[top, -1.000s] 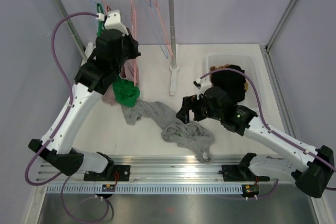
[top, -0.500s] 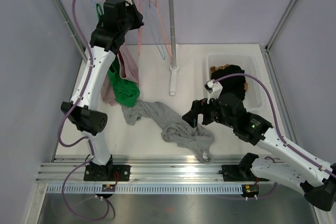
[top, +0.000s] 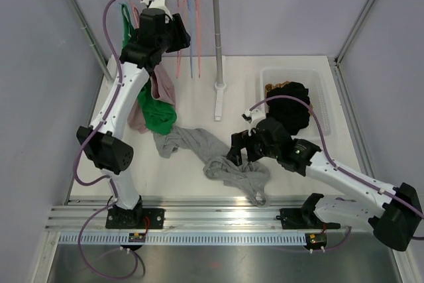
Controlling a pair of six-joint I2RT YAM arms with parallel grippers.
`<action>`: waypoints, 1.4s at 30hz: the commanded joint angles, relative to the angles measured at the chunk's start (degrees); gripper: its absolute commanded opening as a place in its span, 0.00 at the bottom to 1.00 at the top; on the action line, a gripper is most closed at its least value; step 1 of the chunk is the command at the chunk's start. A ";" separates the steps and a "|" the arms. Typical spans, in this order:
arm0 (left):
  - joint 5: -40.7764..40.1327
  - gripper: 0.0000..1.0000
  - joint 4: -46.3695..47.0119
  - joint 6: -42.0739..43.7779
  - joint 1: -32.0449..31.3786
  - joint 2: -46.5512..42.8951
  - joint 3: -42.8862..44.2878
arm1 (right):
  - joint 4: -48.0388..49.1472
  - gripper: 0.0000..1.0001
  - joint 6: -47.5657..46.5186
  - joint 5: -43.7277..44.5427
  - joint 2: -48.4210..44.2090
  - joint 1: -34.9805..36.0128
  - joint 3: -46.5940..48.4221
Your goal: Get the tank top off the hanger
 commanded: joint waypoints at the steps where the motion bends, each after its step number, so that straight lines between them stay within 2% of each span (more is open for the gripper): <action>1: 0.16 0.60 0.67 0.41 0.13 -8.20 2.00 | 4.02 1.00 -2.64 -2.53 5.74 0.39 2.95; 2: -1.07 0.67 -0.64 0.76 0.13 -9.35 1.57 | 4.46 1.00 -2.82 -2.88 7.51 0.48 4.08; 5: -2.75 0.79 -1.36 1.82 0.13 -16.36 -2.45 | 6.13 0.99 -3.17 -1.66 14.28 1.18 6.19; 6: -3.27 0.92 -1.44 2.17 0.13 -18.13 -3.35 | 6.57 1.00 -3.26 -1.13 17.78 1.44 6.72; 7: -3.63 0.99 -2.05 2.35 0.13 -19.80 -4.31 | 7.27 0.99 -3.61 0.26 19.47 2.06 8.12; 11: -3.28 0.99 -4.52 3.75 0.13 -29.82 -10.20 | 9.21 0.99 -4.84 5.35 28.17 5.74 12.34; 14: -2.75 0.99 -3.47 3.85 0.13 -40.80 -20.81 | 9.13 1.00 -5.63 11.94 35.02 7.60 17.08; 15: -2.49 0.99 -2.86 3.75 0.13 -46.92 -26.59 | 8.95 0.99 -5.55 12.66 38.35 7.69 18.41; 20: -2.75 0.99 -2.06 5.59 0.13 -61.81 -41.30 | 7.46 1.00 -7.57 20.30 46.63 8.04 24.30; 22: -3.80 0.99 -1.54 6.47 0.13 -68.12 -48.40 | 8.42 0.96 -8.35 21.45 48.75 8.30 24.22; 23: -5.98 0.99 -1.10 7.43 0.13 -69.81 -51.05 | 8.68 0.93 -8.53 20.68 49.27 8.21 23.87; 24: -6.96 0.99 -1.09 7.79 0.13 -71.83 -53.17 | 8.69 0.72 -8.88 19.71 49.89 8.30 23.87; 26: -10.29 0.99 -0.74 8.76 0.13 -76.06 -59.24 | 9.12 0.45 -8.89 17.95 49.63 9.00 23.17; 27: -11.35 0.99 -0.74 8.94 0.13 -77.20 -60.65 | 9.56 0.24 -9.32 17.94 48.41 9.27 22.56; 29: -14.42 0.99 -0.83 9.29 0.13 -80.09 -64.34 | 10.27 0.05 -9.33 18.21 46.39 9.88 20.89; 30: -15.31 0.99 -0.57 9.46 0.13 -80.98 -65.48 | 10.44 0.00 -8.98 18.12 43.33 9.97 20.27; 35: -20.66 0.99 0.48 9.82 0.13 -84.77 -70.32 | 6.59 0.00 -7.39 24.08 30.93 9.97 19.21; 42: -25.16 0.99 1.28 9.38 0.22 -88.46 -72.26 | -5.96 0.00 -9.14 30.33 17.04 9.97 28.69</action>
